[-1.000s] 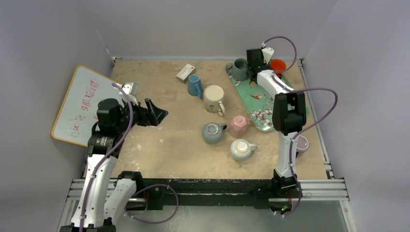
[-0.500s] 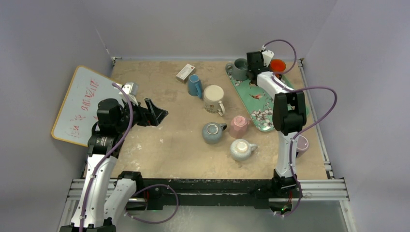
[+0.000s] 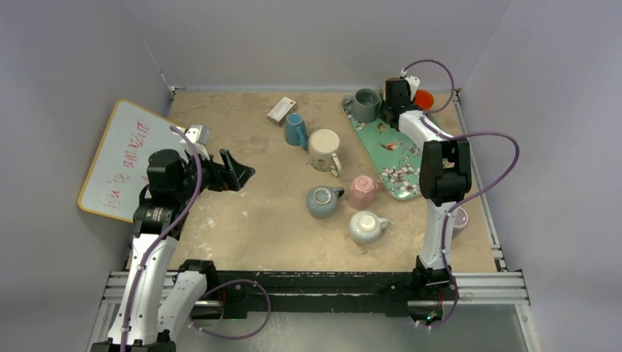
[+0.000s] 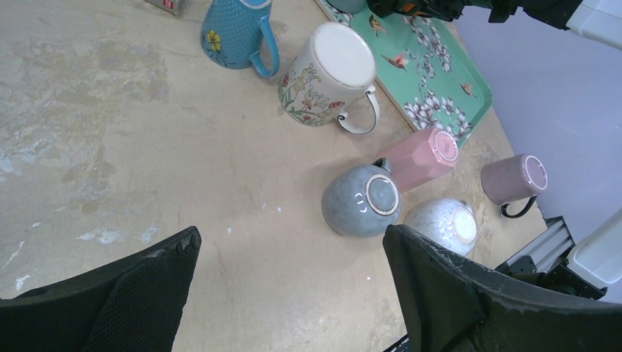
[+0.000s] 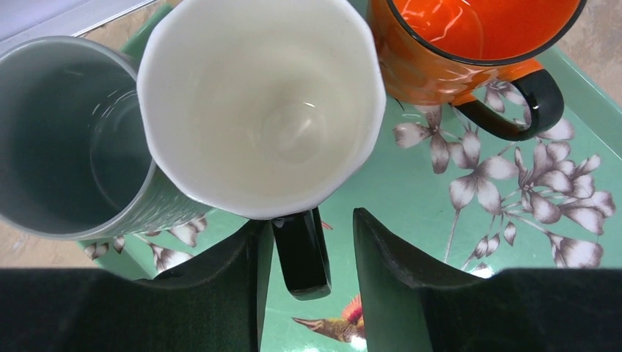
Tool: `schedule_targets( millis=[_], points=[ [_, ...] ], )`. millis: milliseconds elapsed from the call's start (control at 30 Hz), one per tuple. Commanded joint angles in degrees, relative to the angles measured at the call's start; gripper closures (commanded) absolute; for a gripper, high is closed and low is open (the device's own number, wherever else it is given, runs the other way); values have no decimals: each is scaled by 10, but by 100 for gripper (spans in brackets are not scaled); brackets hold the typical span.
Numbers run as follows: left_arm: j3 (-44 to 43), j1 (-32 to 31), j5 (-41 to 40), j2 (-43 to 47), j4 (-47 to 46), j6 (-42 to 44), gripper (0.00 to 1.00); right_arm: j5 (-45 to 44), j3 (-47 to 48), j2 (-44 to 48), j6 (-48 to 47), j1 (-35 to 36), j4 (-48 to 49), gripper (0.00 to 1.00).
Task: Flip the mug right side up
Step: Place the cup on the tray.
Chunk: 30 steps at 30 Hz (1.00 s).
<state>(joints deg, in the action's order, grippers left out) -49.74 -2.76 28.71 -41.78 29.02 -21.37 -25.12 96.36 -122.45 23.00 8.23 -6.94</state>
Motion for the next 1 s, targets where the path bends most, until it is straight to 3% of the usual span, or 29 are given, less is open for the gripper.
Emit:
schedule_targets(
  millis=[0, 133, 367, 500, 767, 867, 967],
  points=[
    [-5, -1, -9, -2, -1, 16, 4, 20, 26, 39, -25, -1, 4, 51],
    [-5, -1, -21, -7, 4, 16, 4, 34, 16, 75, -25, -1, -29, 38],
    [-15, -1, -67, -56, 8, -1, 4, 61, -66, 203, -8, 1, -53, 29],
    [-51, -1, -53, -134, -19, -46, 6, 132, -141, 297, 13, 15, -44, 18],
    [-155, -2, -113, -324, -62, -124, 12, 205, -302, 470, 35, 89, 15, 10],
    [-183, -18, -137, -374, -92, -144, 13, 241, -352, 521, 59, 104, 49, 2],
    [-227, -48, -161, -428, -102, -145, 14, 269, -416, 559, 87, 111, 107, 1]
  ],
)
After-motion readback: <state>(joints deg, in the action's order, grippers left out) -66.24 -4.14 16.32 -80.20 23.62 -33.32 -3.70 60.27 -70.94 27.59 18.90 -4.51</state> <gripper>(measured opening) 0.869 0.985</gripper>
